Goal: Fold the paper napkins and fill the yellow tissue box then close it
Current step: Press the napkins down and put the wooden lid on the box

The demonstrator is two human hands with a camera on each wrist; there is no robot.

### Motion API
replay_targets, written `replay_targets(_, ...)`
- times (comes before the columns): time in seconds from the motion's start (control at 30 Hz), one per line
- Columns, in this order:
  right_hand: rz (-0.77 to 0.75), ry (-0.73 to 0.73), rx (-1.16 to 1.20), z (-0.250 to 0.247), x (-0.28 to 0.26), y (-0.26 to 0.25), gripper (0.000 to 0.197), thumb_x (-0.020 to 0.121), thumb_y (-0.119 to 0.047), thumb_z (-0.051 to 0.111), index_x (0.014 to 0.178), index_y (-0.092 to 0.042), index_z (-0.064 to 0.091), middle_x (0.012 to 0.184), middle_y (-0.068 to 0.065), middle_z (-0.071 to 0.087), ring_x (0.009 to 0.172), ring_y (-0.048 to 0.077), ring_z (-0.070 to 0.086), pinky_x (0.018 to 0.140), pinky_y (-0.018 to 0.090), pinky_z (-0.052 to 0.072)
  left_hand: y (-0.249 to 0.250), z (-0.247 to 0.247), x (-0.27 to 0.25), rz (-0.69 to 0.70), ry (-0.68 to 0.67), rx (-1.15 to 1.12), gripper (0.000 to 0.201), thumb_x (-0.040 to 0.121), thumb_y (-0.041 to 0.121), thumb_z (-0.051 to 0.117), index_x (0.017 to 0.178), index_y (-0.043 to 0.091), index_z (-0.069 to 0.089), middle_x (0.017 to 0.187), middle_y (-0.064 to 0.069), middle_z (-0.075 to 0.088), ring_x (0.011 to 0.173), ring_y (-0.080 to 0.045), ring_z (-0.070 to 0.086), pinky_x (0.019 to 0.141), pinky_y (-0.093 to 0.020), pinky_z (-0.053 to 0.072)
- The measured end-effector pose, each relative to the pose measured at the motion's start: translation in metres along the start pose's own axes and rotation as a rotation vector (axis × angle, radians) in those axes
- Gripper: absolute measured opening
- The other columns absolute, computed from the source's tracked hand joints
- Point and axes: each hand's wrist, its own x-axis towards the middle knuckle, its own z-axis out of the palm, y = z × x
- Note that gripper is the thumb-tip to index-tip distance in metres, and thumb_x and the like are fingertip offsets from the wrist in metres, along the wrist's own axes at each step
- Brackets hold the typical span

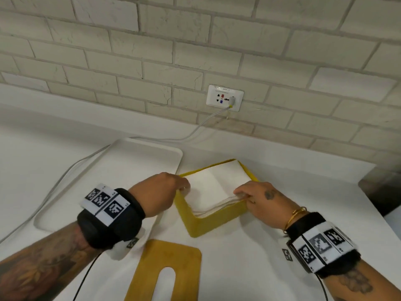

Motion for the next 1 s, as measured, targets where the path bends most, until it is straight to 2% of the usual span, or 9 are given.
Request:
replay_targets(0.13,-0.161,0.077,0.057,0.02,-0.052,-0.012,0.034,0.094,0.001,0.056,0.118,-0.017,0.073,0.113,-0.007,0.069,0.102,0.006,0.062,0.092,0.004,0.04,-0.007,-0.009,0.002,0.042,0.021,-0.066,0.031,0.102,0.011,0.049,0.123,0.023,0.069,0.12,0.004,0.071,0.109,-0.015,0.066,0.095,-0.033,0.052)
replay_targets(0.23,-0.187,0.061,0.114,0.029,-0.081,-0.023,0.033,0.097,-0.005,0.058,0.122,-0.021,0.071,0.114,-0.012,0.068,0.096,-0.004,0.06,0.089,0.004,0.04,0.007,-0.013,0.002,0.132,0.053,-0.079,0.026,0.1,0.017,0.057,0.121,0.025,0.071,0.122,0.008,0.069,0.106,-0.013,0.064,0.094,-0.029,0.049)
replay_targets(0.3,-0.157,0.05,0.155,0.027,-0.091,-0.027,0.032,0.098,-0.008,0.059,0.122,-0.024,0.071,0.113,-0.016,0.069,0.099,-0.005,0.06,0.088,0.004,0.041,0.025,-0.012,0.003,0.214,0.037,-0.119,0.027,0.098,0.023,0.063,0.124,0.027,0.07,0.13,0.01,0.065,0.113,-0.011,0.061,0.099,-0.026,0.047)
replay_targets(0.37,-0.125,0.049,0.181,0.022,-0.095,-0.028,0.031,0.097,-0.006,0.06,0.118,-0.023,0.074,0.107,-0.018,0.07,0.099,-0.012,0.059,0.083,0.002,0.041,0.043,-0.005,0.006,0.26,-0.067,-0.092,0.035,0.096,0.034,0.067,0.131,0.027,0.066,0.14,0.011,0.059,0.124,-0.01,0.056,0.106,-0.028,0.044)
replay_targets(0.47,-0.068,0.069,0.159,0.02,-0.097,-0.024,0.025,0.097,-0.006,0.061,0.109,-0.018,0.078,0.097,-0.012,0.073,0.082,-0.017,0.058,0.073,0.003,0.041,0.064,0.008,0.014,0.251,-0.187,0.005,0.051,0.094,0.044,0.067,0.14,0.024,0.059,0.149,0.008,0.052,0.134,-0.014,0.049,0.111,-0.032,0.04)
replay_targets(0.67,0.023,0.086,0.142,0.009,-0.113,-0.006,0.021,0.095,-0.01,0.063,0.103,-0.018,0.081,0.094,-0.009,0.077,0.077,0.003,0.065,0.072,0.004,0.044,0.095,0.016,0.024,0.188,-0.157,-0.035,0.047,0.09,0.048,0.071,0.132,0.028,0.064,0.141,0.009,0.058,0.128,-0.015,0.05,0.108,-0.037,0.042)
replay_targets(0.83,0.065,-0.026,0.143,-0.01,-0.137,0.019,0.02,0.096,-0.01,0.063,0.104,-0.018,0.08,0.079,-0.022,0.064,0.066,-0.012,0.06,0.065,0.002,0.043,0.129,0.021,0.023,0.183,-0.152,-0.09,0.036,0.09,0.047,0.071,0.119,0.026,0.073,0.128,0.009,0.067,0.118,-0.015,0.057,0.103,-0.037,0.046)
replay_targets(0.9,0.074,-0.07,0.15,-0.016,-0.148,0.032,0.019,0.096,-0.01,0.065,0.105,-0.018,0.08,0.078,-0.021,0.064,0.065,-0.017,0.058,0.064,0.005,0.046,0.143,0.025,0.022,0.192,-0.148,-0.113,0.029,0.091,0.044,0.071,0.113,0.026,0.075,0.125,0.008,0.069,0.116,-0.014,0.059,0.101,-0.036,0.047)
replay_targets(1.0,0.089,-0.093,0.16,-0.022,-0.162,0.05,0.018,0.095,-0.012,0.067,0.104,-0.02,0.08,0.085,-0.013,0.071,0.066,-0.016,0.06,0.064,0.007,0.048,0.165,0.033,0.017,0.193,-0.169,-0.086,0.03,0.089,0.046,0.072,0.112,0.027,0.074,0.125,0.009,0.068,0.117,-0.014,0.058,0.1,-0.037,0.047)
